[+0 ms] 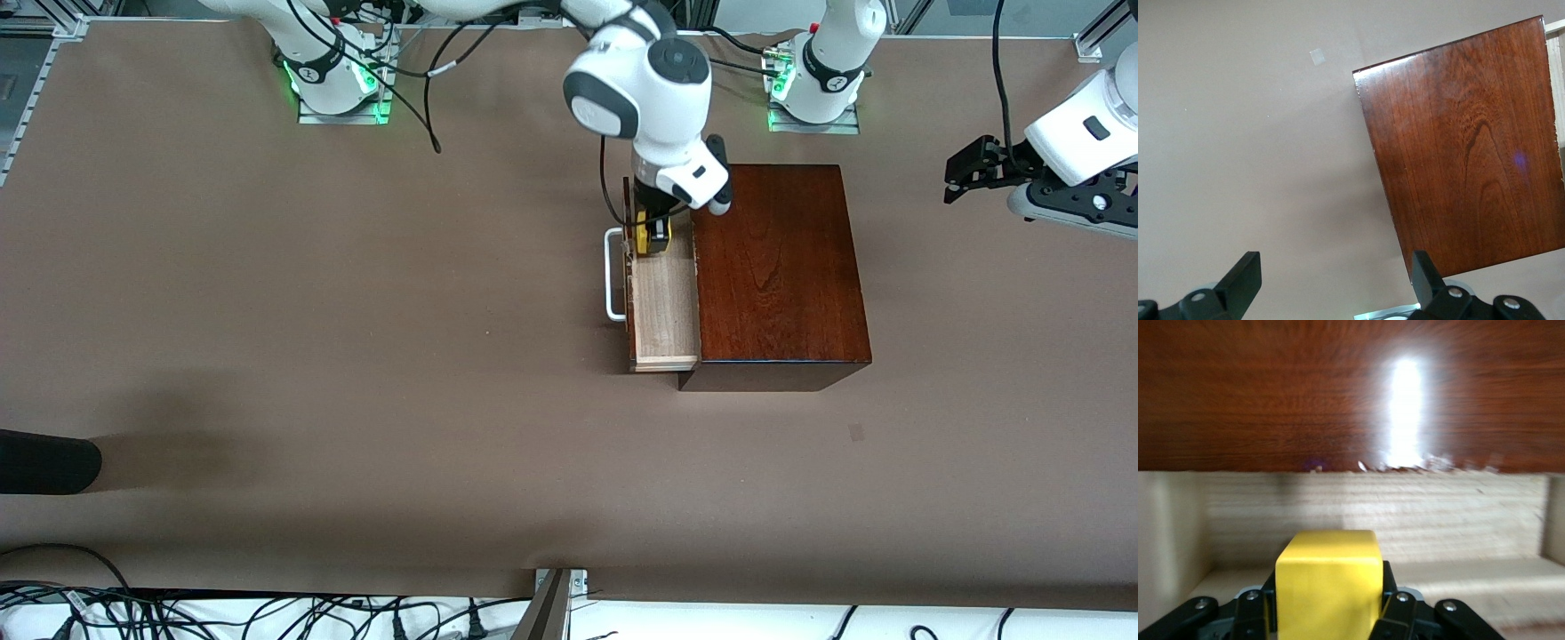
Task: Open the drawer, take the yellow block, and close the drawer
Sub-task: 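Close the right gripper on the yellow cube, then lift the yellow cube out and carry it away from the box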
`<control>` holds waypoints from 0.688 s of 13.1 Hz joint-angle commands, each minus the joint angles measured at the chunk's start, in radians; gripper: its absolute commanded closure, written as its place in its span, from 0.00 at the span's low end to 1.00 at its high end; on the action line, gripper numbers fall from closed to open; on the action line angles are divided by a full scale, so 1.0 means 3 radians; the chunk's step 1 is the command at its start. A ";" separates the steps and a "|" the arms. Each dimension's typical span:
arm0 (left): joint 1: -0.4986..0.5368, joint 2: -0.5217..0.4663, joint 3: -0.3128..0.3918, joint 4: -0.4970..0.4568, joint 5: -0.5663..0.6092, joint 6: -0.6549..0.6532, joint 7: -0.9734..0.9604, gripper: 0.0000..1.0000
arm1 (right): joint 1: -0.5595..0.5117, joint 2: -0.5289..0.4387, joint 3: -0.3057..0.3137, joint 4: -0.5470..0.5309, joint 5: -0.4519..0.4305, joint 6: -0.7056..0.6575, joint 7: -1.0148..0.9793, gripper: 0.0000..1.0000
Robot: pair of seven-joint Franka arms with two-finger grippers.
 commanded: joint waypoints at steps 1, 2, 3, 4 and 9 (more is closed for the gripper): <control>-0.0022 0.0065 -0.0020 0.0127 0.0085 -0.0086 -0.0045 0.00 | -0.0124 -0.0312 0.0022 0.0131 0.0178 -0.0365 0.0112 1.00; -0.0022 0.0070 -0.0020 0.0132 0.0085 -0.0075 -0.0045 0.00 | -0.0190 -0.0445 0.0012 0.0131 0.0234 -0.0447 0.0193 1.00; -0.0022 0.0070 -0.0020 0.0157 0.0085 -0.0075 -0.0045 0.00 | -0.0272 -0.0558 0.0002 0.0131 0.0280 -0.0514 0.0290 1.00; -0.0022 0.0081 -0.0015 0.0168 0.0085 -0.0075 -0.0045 0.00 | -0.0410 -0.0655 0.0002 0.0131 0.0311 -0.0590 0.0377 1.00; -0.0033 0.0101 -0.0020 0.0209 0.0085 -0.0075 -0.0045 0.00 | -0.1213 -0.0993 -0.0049 0.0101 0.0576 -0.0831 0.0526 1.00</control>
